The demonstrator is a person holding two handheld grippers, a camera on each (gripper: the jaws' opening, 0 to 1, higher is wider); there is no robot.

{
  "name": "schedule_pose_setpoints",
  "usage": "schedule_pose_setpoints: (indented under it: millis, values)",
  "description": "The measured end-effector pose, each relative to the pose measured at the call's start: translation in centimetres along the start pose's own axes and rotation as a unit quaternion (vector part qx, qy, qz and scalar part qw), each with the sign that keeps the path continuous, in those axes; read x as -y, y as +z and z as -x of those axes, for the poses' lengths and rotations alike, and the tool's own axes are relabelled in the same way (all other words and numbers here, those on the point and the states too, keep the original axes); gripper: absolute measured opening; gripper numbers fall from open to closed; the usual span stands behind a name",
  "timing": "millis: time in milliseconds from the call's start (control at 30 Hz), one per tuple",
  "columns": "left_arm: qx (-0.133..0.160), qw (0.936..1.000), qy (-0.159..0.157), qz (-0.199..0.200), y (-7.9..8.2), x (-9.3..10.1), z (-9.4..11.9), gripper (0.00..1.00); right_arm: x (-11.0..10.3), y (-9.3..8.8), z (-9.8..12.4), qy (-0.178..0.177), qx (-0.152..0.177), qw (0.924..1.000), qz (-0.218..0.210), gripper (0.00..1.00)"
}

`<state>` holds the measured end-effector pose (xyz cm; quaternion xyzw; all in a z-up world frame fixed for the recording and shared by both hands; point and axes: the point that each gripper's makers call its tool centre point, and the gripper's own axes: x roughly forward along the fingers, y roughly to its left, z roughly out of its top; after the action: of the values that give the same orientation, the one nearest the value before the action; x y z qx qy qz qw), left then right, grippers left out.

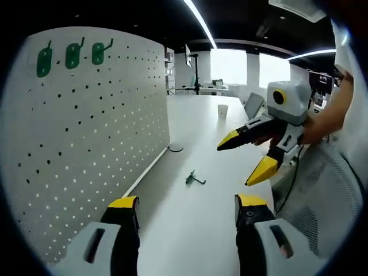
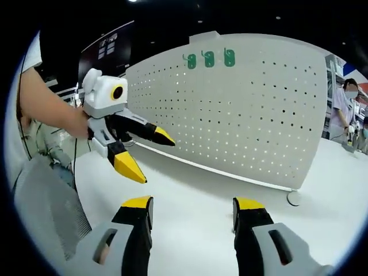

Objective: Insert the hook assembly into the mounting plate slot until the hook locks in place.

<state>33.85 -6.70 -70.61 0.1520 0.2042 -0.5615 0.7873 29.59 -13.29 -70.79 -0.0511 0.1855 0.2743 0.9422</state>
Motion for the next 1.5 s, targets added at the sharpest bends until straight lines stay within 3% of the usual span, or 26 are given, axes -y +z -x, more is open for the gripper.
schedule_pose_setpoints:
  millis: [400, 633, 933, 1067, 1500]
  values:
    - [-0.067, 0.9941, -0.066, -0.054, -1.1, 0.7, -4.4, 0.69, 0.5, 0.1, 0.1, -0.01, 0.003, 0.9999, -0.007, 0.55]
    - [-0.097, 0.9878, -0.092, -0.079, -1.6, 0.8, -6.0, 0.68, 0.9, -0.9, -0.1, -0.02, -0.02, 0.9996, -0.006, 0.55]
    - [-0.114, 0.9801, -0.117, -0.112, -1.3, 0.6, -8.3, 0.66, 1.0, -1.1, 0.0, -0.023, -0.023, 0.9994, -0.011, 0.54]
    - [-0.133, 0.9722, -0.134, -0.138, -1.9, 0.9, -9.3, 0.65, 1.1, -1.2, 0.0, -0.026, -0.025, 0.9993, -0.012, 0.54]
    - [-0.155, 0.9583, -0.166, -0.173, -1.8, 1.1, -12.0, 0.63, 1.9, -1.8, 0.2, -0.04, -0.038, 0.9983, -0.022, 0.54]
